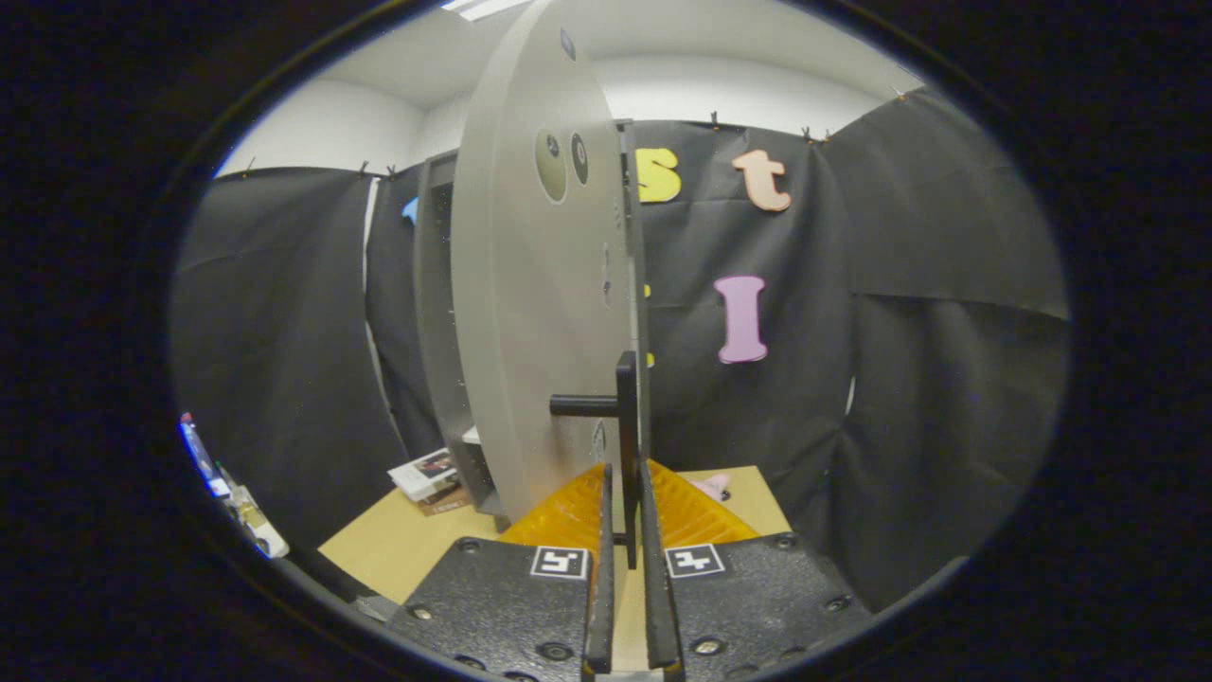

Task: Open the shoe cabinet door, grab the shoes and put them into the shoe cabinet, then close the shoe cabinet door.

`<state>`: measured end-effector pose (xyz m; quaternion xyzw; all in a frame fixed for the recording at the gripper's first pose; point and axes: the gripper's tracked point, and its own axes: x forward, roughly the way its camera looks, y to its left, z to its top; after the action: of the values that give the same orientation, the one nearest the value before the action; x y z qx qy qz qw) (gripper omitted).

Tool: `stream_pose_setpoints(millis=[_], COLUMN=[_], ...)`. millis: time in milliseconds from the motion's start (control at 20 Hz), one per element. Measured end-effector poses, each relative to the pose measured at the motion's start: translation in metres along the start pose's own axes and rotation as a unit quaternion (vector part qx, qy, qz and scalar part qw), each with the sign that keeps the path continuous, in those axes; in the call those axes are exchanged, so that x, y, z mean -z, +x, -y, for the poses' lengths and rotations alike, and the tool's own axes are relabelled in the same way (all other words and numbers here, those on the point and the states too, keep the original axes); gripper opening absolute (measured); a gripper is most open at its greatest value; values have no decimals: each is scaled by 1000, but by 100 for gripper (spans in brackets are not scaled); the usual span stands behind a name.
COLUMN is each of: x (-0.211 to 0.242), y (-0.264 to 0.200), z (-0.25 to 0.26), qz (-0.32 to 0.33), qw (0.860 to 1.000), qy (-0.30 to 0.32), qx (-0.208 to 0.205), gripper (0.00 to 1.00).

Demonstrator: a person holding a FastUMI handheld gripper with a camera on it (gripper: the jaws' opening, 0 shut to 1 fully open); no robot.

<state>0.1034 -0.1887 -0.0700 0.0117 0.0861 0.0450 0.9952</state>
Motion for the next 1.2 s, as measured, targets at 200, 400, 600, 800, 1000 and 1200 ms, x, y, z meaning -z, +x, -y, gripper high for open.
stream_pose_setpoints(millis=[200,400,600,800,1000,1200], x=[11,9,10,3,-7,-17], y=[6,4,0,-36,-63,-81], z=[21,27,24,17,3,-21], qz=[-12,-11,-11,7,22,33], qw=[998,999,999,998,997,994], qy=[50,44,39,37,17,9], qx=[-20,-5,19,54,78,103], gripper=[17,21,21,20,47,93])
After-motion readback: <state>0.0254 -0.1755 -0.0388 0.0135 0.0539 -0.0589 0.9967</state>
